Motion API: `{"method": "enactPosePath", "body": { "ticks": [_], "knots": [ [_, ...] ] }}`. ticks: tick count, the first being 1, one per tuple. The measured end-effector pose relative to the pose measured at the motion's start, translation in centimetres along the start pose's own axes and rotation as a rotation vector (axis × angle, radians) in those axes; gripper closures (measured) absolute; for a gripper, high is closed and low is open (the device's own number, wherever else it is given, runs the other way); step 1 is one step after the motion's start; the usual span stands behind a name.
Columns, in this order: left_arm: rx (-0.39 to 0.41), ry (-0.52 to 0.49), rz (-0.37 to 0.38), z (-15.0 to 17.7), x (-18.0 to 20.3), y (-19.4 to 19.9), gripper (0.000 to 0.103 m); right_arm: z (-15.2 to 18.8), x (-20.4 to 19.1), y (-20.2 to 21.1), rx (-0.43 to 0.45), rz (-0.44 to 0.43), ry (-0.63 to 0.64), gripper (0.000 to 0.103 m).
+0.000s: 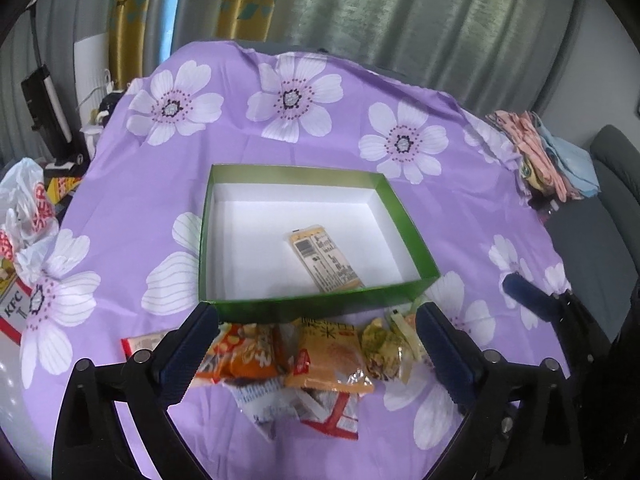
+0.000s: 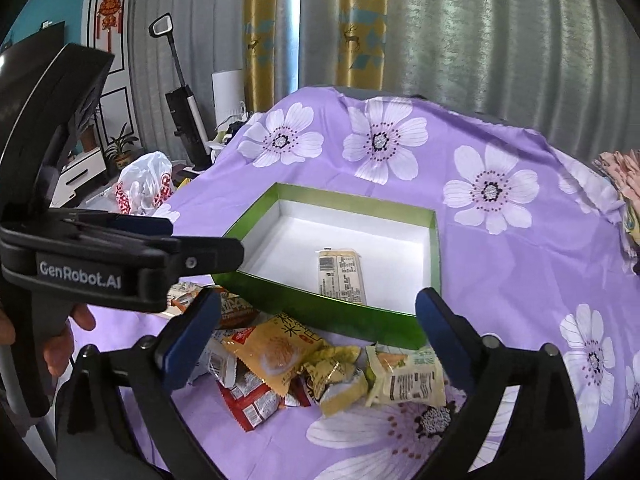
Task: Organize snacks
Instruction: 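Lower the right gripper onto the red-and-white wrapper and close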
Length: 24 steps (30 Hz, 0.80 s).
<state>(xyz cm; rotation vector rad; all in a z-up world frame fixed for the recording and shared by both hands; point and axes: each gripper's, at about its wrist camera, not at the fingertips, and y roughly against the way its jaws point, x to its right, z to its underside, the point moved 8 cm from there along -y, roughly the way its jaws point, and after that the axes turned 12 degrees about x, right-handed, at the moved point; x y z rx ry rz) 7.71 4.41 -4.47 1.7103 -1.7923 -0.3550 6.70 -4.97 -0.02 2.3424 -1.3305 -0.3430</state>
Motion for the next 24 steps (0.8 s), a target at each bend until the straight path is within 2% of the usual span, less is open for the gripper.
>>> {"method": "enactPosePath", "body": {
  "ticks": [18, 24],
  "knots": [
    [0.005, -0.020, 0.012, 2.5, 1.3, 3.5, 0.003, 0.3, -0.5, 3.8, 0.015, 0.040, 0.001, 0.004],
    [0.000, 0.011, 0.017, 2.9, 1.1, 3.9, 0.003, 0.5, -0.5, 4.4, 0.017, 0.043, -0.006, 0.004]
  ]
}}
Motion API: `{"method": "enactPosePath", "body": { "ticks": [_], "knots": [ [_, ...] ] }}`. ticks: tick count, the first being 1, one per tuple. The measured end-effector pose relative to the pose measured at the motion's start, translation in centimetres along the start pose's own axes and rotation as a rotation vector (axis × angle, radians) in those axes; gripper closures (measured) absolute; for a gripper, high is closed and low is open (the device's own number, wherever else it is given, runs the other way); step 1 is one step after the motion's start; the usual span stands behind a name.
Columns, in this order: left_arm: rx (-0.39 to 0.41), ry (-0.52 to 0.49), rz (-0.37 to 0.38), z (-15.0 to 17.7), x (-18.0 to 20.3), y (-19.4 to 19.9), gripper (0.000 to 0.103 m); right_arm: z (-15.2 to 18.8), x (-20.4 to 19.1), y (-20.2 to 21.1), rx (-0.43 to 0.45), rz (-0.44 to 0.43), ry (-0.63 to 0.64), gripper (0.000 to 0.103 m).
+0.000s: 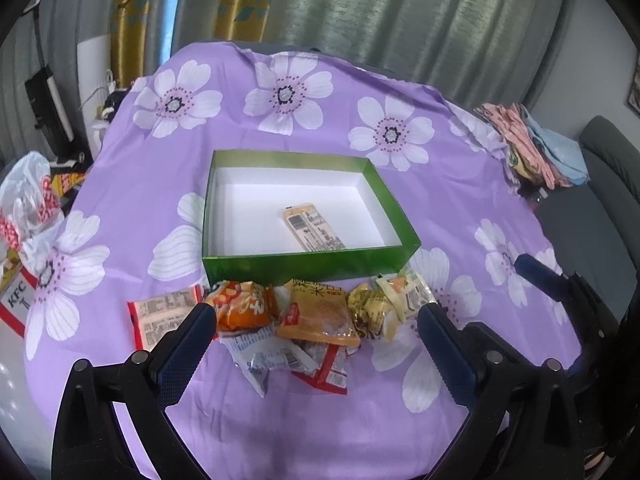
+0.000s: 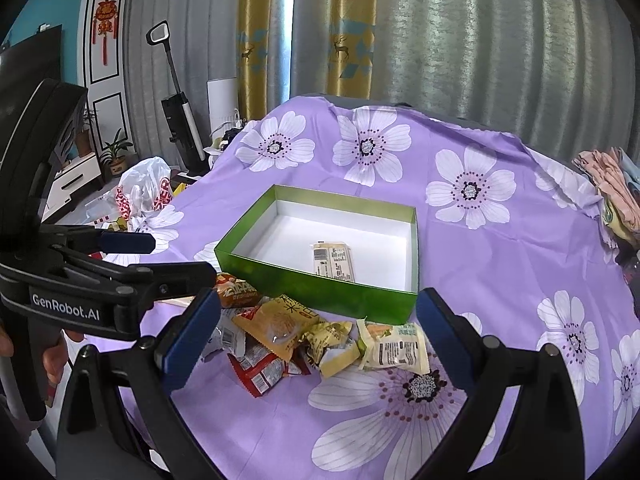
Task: Organize snacks
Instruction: 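Lower the right gripper onto the red-and-white wrapper and close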
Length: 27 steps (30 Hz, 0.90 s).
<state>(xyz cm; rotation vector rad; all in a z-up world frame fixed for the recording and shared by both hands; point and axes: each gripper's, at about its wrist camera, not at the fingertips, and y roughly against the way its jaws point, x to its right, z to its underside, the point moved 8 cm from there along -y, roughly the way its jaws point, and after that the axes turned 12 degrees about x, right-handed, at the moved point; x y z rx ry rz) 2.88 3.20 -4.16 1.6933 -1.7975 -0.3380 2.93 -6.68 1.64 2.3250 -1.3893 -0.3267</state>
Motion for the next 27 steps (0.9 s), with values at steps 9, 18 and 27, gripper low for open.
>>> {"method": "enactPosePath", "body": {
  "ticks": [9, 18, 27],
  "knots": [
    [-0.029, 0.137, 0.088, 1.4, -1.4, 0.1, 0.003, 2.5, 1.6, 0.7, -0.027, 0.012, -0.050, 0.003],
    [-0.103, 0.095, 0.107, 5.8, -3.4, -0.7, 0.003, 6.9, 1.8, 0.6, -0.069, -0.091, -0.143, 0.003],
    [-0.171, 0.080, 0.207, 9.8, -1.1, -2.8, 0.003, 11.2, -2.3, -1.3, -0.140, -0.265, -0.151, 0.005]
  ]
}}
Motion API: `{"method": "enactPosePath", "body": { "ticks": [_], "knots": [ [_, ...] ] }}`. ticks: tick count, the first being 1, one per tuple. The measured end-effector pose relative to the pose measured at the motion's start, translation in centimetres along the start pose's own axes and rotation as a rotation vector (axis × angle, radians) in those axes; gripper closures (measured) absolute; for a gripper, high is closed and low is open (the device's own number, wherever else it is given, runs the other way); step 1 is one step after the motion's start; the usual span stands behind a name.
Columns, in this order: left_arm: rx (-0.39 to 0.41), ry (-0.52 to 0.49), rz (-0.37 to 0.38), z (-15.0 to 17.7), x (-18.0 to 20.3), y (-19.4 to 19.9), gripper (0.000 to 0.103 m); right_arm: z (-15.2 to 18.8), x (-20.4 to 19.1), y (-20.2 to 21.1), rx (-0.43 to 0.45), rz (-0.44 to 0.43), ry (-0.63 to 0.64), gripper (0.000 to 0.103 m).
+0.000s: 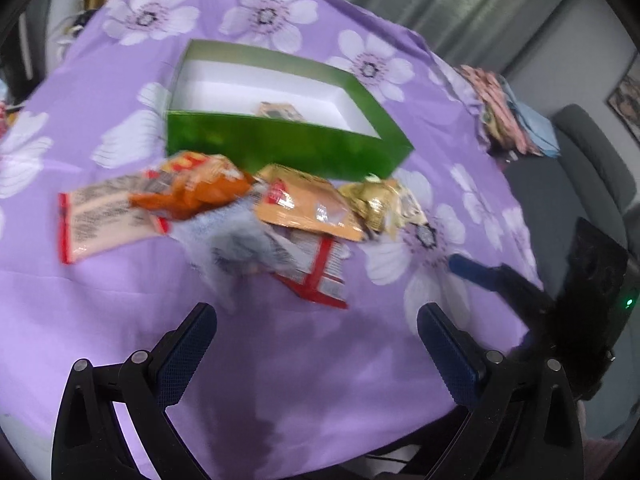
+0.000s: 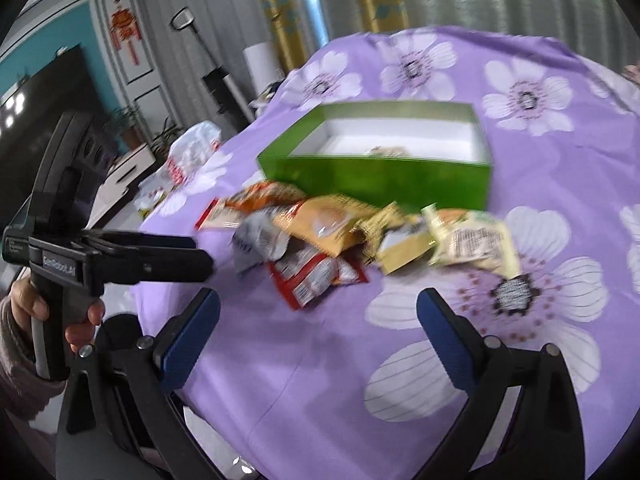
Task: Organize snacks
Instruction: 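Lower the right gripper onto the red-and-white wrapper and close, then carry the red-and-white wrapper with the right gripper into the box and release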
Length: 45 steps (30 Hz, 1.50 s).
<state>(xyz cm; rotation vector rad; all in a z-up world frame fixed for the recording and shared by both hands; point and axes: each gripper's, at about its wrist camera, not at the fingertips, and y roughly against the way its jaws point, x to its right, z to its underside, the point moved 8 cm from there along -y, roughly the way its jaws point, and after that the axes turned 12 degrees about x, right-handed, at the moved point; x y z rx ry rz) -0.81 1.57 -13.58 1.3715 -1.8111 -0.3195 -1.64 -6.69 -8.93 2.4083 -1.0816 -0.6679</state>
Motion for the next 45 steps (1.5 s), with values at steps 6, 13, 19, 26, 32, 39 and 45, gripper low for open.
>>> {"method": "enactPosePath", "body": {
  "ticks": [6, 13, 19, 26, 32, 39, 45],
  "knots": [
    [-0.023, 0.052, 0.027, 0.8, -0.1, -2.2, 0.005, 2.0, -0.8, -2.6, -0.056, -0.063, 0.043, 0.010],
    [-0.034, 0.118, 0.017, 0.6, -0.8, -3.8, 0.021, 2.5, -0.2, -5.6, -0.101, -0.095, 0.067, 0.013],
    [-0.041, 0.143, -0.004, 0.2, -1.4, -5.2, 0.043, 1.9, 0.5, -8.2, -0.127, -0.120, 0.064, 0.011],
    [-0.047, 0.166, -0.005, 0.0, -2.2, -5.8, 0.066, 2.3, -0.1, -10.1, -0.188, -0.138, 0.090, 0.012],
    [-0.049, 0.182, 0.025, 0.0, -2.3, -5.8, 0.075, 2.5, -0.4, -10.2, -0.205, -0.111, 0.130, 0.033],
    [-0.048, 0.153, 0.058, 0.5, -1.3, -4.7, 0.078, 2.7, -0.7, -8.8, -0.193, -0.129, 0.093, 0.042],
    [-0.059, 0.123, 0.092, 1.1, 0.3, -3.6, 0.078, 3.3, -1.2, -7.0, -0.159, -0.129, 0.053, 0.044]
  ]
}}
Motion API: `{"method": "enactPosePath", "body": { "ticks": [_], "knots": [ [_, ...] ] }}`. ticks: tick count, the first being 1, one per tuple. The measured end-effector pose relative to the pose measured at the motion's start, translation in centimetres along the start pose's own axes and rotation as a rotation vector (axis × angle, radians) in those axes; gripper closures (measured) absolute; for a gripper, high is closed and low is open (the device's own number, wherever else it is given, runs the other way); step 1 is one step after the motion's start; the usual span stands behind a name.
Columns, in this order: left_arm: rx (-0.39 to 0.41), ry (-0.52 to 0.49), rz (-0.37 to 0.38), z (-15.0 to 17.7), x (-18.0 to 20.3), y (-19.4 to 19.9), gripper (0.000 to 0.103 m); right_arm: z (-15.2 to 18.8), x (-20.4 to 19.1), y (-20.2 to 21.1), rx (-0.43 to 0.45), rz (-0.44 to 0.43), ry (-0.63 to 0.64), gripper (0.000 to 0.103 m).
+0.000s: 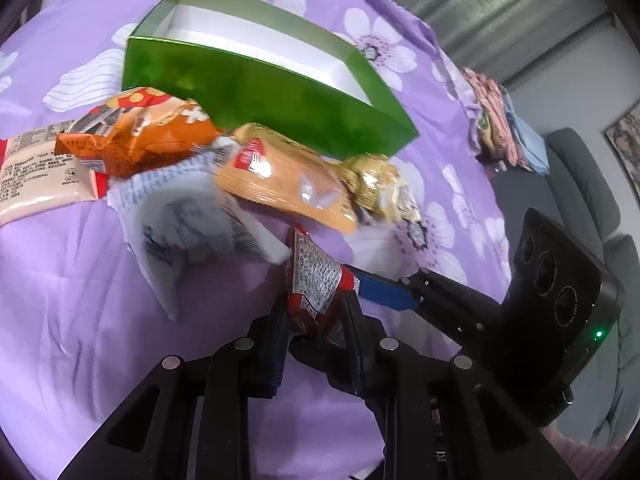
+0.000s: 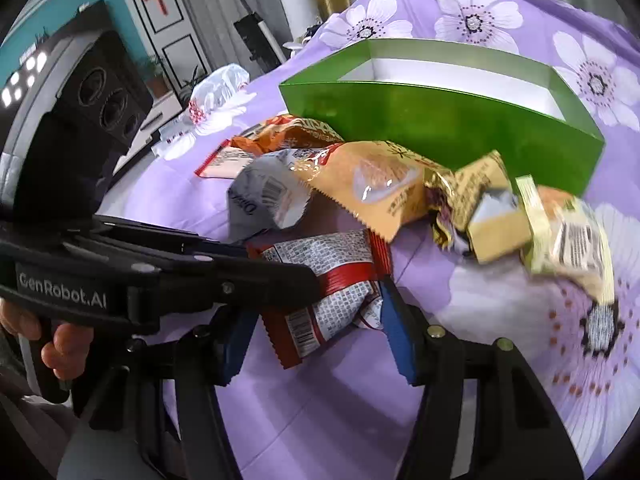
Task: Organize snacks
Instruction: 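Carry the red-and-white wrapper with the right gripper into the box and release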
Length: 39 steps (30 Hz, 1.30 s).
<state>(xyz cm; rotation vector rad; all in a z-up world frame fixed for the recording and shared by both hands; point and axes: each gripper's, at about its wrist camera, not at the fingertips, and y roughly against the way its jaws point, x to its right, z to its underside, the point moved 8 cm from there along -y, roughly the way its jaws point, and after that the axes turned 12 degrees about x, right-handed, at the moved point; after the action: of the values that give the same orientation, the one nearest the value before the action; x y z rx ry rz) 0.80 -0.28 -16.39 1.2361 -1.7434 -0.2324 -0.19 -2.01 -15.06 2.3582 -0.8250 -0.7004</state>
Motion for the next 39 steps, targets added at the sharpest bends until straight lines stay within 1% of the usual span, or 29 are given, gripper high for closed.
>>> {"method": "enactPosePath", "body": {
  "ticks": [5, 10, 15, 19, 25, 30, 35, 39],
  "knots": [
    [0.001, -0.047, 0.030, 0.3, 2.3, 0.7, 0.078, 0.2, -0.6, 2.4, 0.039, 0.031, 0.005, 0.044],
    [0.022, -0.091, 0.053, -0.4, 4.4, 1.4, 0.078, -0.6, -0.6, 4.6, 0.075, 0.061, 0.018, 0.044],
    [0.059, -0.133, 0.066, -2.1, 6.1, 2.1, 0.078, -2.2, -0.5, 6.5, 0.130, 0.085, 0.041, 0.044],
    [0.091, -0.157, 0.065, -3.9, 6.7, 2.6, 0.078, -3.7, -0.4, 7.1, 0.166, 0.096, 0.065, 0.044],
    [0.142, -0.176, 0.054, -7.8, 6.8, 2.6, 0.078, -7.6, 0.3, 6.7, 0.224, 0.105, 0.105, 0.044],
    [0.160, -0.174, 0.047, -10.4, 5.8, 2.3, 0.078, -10.2, 1.1, 5.2, 0.242, 0.097, 0.134, 0.044],
    [0.169, -0.168, 0.027, -12.5, 4.4, 1.5, 0.078, -12.2, 1.9, 3.5, 0.241, 0.087, 0.140, 0.044],
    [0.167, -0.134, 0.015, -14.5, 2.5, 0.5, 0.078, -13.3, 2.4, 1.7, 0.231, 0.084, 0.139, 0.044]
  ]
}}
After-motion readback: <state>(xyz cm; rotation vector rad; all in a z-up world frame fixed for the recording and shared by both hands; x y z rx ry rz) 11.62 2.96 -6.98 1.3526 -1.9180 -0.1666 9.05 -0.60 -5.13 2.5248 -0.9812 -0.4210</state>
